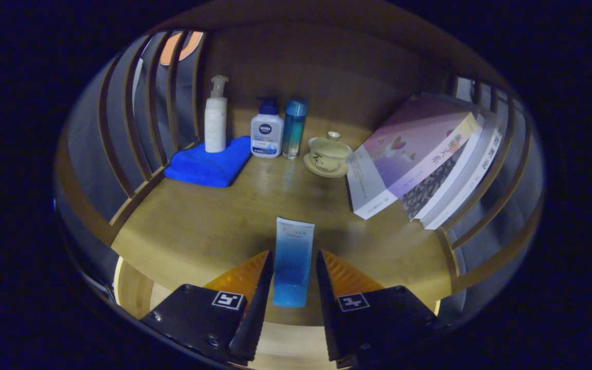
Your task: Pull open the drawer, take out the items inside it, and place them on the countertop above the cabinet.
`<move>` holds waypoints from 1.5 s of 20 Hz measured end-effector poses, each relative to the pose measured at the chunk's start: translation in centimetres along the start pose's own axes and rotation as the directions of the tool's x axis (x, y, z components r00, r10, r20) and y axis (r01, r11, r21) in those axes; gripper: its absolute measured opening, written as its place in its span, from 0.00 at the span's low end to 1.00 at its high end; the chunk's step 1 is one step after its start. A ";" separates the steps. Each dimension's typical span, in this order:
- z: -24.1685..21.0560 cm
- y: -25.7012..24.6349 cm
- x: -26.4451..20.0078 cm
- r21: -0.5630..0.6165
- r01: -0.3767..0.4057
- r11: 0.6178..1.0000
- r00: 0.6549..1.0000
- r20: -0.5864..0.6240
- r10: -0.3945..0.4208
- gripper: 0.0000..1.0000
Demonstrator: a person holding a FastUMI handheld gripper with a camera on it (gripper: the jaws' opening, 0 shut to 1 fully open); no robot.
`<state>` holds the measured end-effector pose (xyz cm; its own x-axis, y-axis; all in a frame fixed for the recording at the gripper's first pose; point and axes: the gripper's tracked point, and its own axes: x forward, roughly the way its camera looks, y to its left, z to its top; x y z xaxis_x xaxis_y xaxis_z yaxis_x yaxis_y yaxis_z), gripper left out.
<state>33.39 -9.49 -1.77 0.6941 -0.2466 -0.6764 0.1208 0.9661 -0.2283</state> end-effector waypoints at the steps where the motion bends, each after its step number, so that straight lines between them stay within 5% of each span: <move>1: 0.1 0.4 -1.0 -0.013 -0.017 1.000 1.000 0.017 0.017 0.53; 4: -1.0 1.4 -4.1 -0.053 -0.062 0.997 0.997 0.051 0.065 0.66; 10: -4.5 3.3 -11.0 -0.049 -0.166 0.985 0.977 0.126 0.171 0.67; 15: -8.4 4.3 -16.5 -0.071 -0.216 0.974 0.956 0.188 0.225 0.79; 23: -13.5 4.8 -23.6 -0.085 -0.179 0.980 0.891 0.408 0.199 0.82; 28: -20.7 6.7 -23.1 -0.076 -0.208 0.975 0.863 0.456 0.220 0.86; 30: -23.4 6.0 -21.9 -0.067 -0.159 0.985 0.872 0.459 0.172 0.92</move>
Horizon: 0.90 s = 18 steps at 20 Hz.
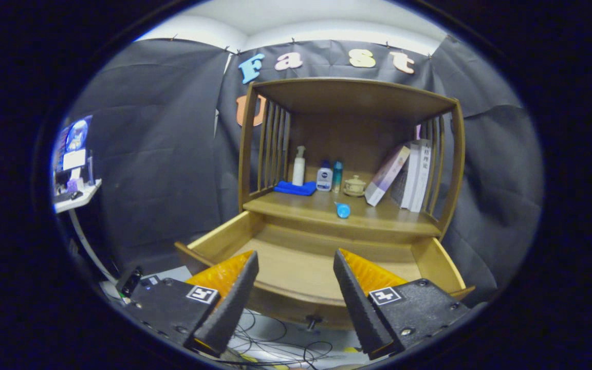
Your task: Pull open the drawer, take out the items inside it, and place them on the countertop above the cabinet.
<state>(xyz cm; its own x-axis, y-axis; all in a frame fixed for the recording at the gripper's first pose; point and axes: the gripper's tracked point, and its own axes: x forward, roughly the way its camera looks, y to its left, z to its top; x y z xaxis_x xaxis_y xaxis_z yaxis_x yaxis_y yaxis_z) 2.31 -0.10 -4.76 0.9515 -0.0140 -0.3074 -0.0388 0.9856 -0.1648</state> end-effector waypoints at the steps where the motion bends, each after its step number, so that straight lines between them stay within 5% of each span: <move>1: -1.2 -0.2 -0.3 -0.008 0.024 1.000 1.000 -0.003 -0.024 0.95; 9: -9.9 -0.9 0.2 0.000 0.137 0.991 0.990 -0.028 -0.137 0.96; 18: -11.7 -2.0 3.2 0.150 0.218 0.964 0.976 -0.040 -0.214 0.96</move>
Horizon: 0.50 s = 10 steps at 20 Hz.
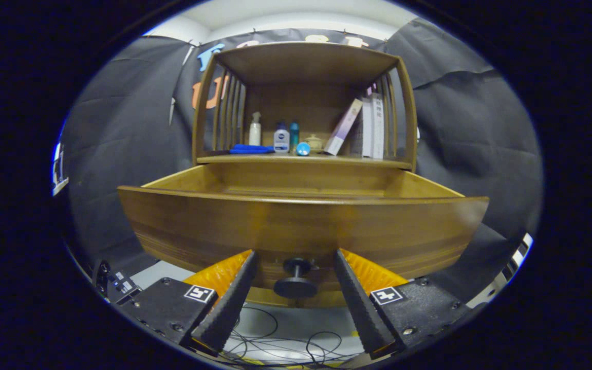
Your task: Pull open the drawer, take out the items inside it, and place them on the countertop above the cabinet.
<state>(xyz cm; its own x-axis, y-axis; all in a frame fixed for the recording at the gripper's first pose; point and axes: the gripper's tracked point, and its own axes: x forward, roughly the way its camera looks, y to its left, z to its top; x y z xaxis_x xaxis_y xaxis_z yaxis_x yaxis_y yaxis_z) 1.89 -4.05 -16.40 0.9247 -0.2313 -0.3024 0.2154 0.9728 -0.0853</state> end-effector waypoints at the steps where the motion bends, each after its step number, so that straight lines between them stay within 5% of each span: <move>1: -0.1 0.0 0.1 -0.004 0.016 1.000 1.000 0.008 -0.016 0.93; 10: 0.8 0.0 2.1 0.008 0.012 1.000 0.999 0.052 -0.013 0.95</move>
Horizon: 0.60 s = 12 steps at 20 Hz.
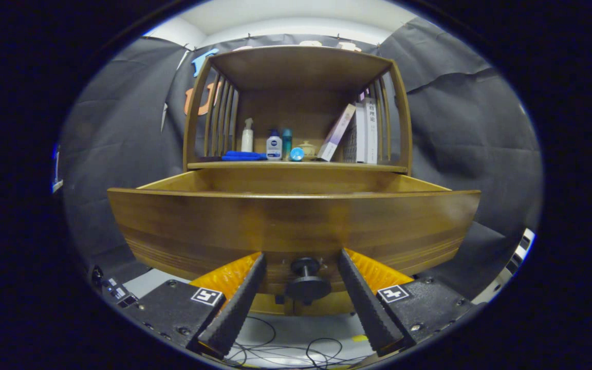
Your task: Pull open the drawer, take out the items inside it, and place them on the countertop above the cabinet.
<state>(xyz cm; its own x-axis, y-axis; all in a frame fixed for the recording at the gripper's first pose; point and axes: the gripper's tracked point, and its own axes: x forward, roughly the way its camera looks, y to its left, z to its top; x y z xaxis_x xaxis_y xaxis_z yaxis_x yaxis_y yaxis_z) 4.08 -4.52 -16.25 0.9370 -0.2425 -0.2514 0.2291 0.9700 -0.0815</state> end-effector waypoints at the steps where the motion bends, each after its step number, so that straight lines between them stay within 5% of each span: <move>1: 0.1 -0.1 0.4 -0.013 0.006 1.000 1.000 0.005 -0.006 0.95; 12: 3.5 0.7 9.6 0.018 0.005 1.000 0.999 -0.036 -0.004 0.95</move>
<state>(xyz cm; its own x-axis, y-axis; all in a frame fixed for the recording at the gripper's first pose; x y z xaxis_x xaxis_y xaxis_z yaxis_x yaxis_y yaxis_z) 14.10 -6.12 -15.36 0.9259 -0.2469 -0.2861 0.2383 0.9690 -0.0649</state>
